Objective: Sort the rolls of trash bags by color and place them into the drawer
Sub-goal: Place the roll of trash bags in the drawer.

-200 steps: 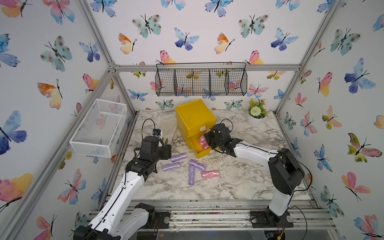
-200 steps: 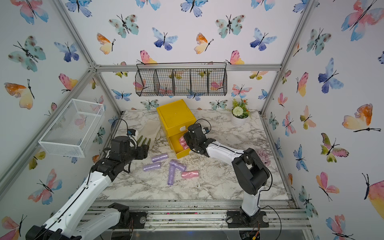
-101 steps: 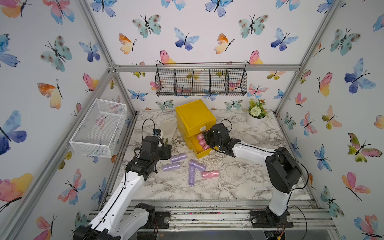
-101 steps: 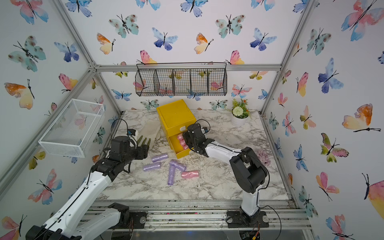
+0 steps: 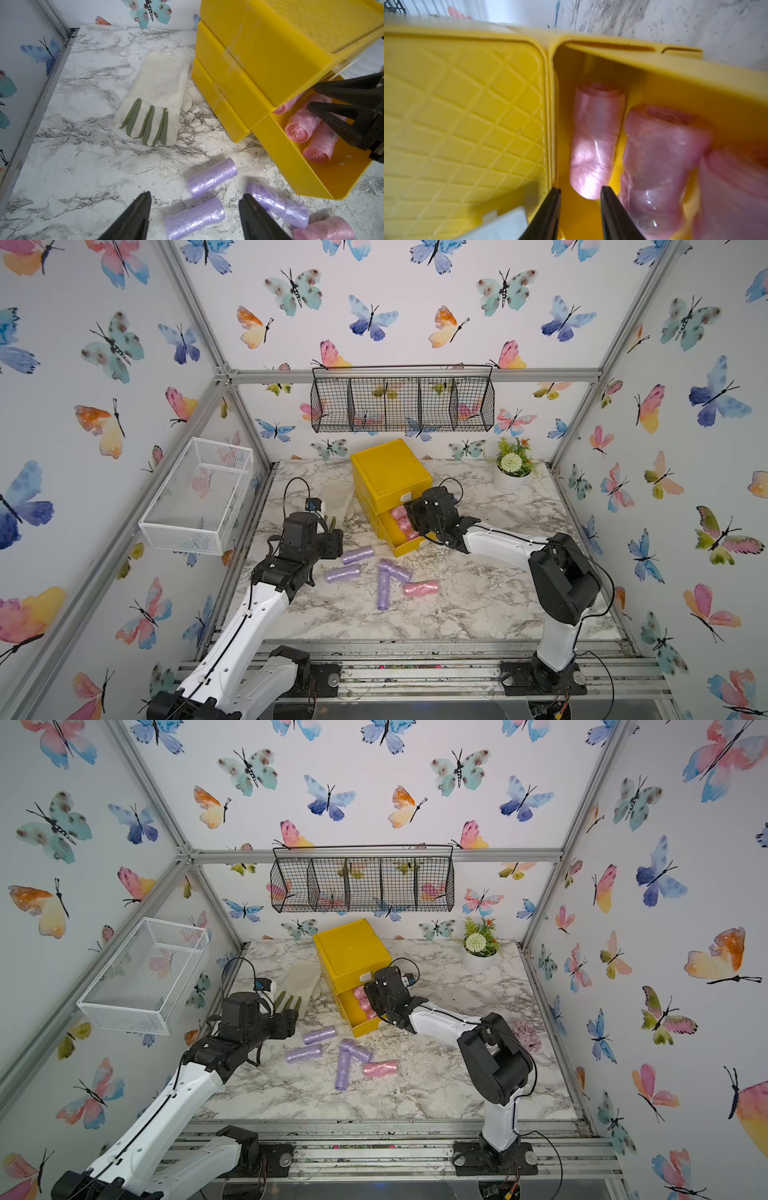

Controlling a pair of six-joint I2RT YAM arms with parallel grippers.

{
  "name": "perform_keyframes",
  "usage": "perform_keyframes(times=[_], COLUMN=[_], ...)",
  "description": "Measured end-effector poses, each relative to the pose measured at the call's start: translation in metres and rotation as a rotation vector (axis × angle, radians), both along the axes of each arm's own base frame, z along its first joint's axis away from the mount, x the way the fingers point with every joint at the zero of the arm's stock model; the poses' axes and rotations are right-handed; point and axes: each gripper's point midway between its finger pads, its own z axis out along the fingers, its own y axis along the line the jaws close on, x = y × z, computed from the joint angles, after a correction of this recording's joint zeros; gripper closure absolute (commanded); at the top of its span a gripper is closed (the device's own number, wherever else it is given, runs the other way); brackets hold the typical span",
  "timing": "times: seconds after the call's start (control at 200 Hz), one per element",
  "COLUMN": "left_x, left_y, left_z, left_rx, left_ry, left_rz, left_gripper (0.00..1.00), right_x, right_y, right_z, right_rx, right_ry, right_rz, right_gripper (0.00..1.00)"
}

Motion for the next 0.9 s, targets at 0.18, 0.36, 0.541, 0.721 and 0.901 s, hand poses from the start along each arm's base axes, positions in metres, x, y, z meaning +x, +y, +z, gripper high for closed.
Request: perform_keyframes(times=[0.18,0.36,0.541,0.721,0.901], left_x=[0.0,0.0,0.0,-0.001,-0.001], left_y=[0.0,0.0,0.001,0.001,0.001], left_z=[0.0,0.001,0.001,0.003,0.004], left_rx=[0.0,-0.001,-0.003,-0.005,-0.006], left_ry=[0.0,-0.002,-0.004,-0.008,-0.013], left_rz=[0.0,0.0,0.002,0.001,0.001], left_gripper=[0.29,0.29,0.29,0.29,0.29], right_x=[0.0,0.0,0.0,-0.003,-0.01], right_y=[0.0,0.0,-0.001,-0.004,-0.009], right_z=[0.0,0.0,0.003,0.016,0.035], right_rx=[-0.008,-0.019,-0.034,-0.054,-0.063], right_ry=[-0.005,-0.014,-0.03,-0.059,-0.1], right_rz=[0.005,0.012,0.024,0.041,0.058], right_gripper=[0.63,0.63,0.63,0.63,0.63])
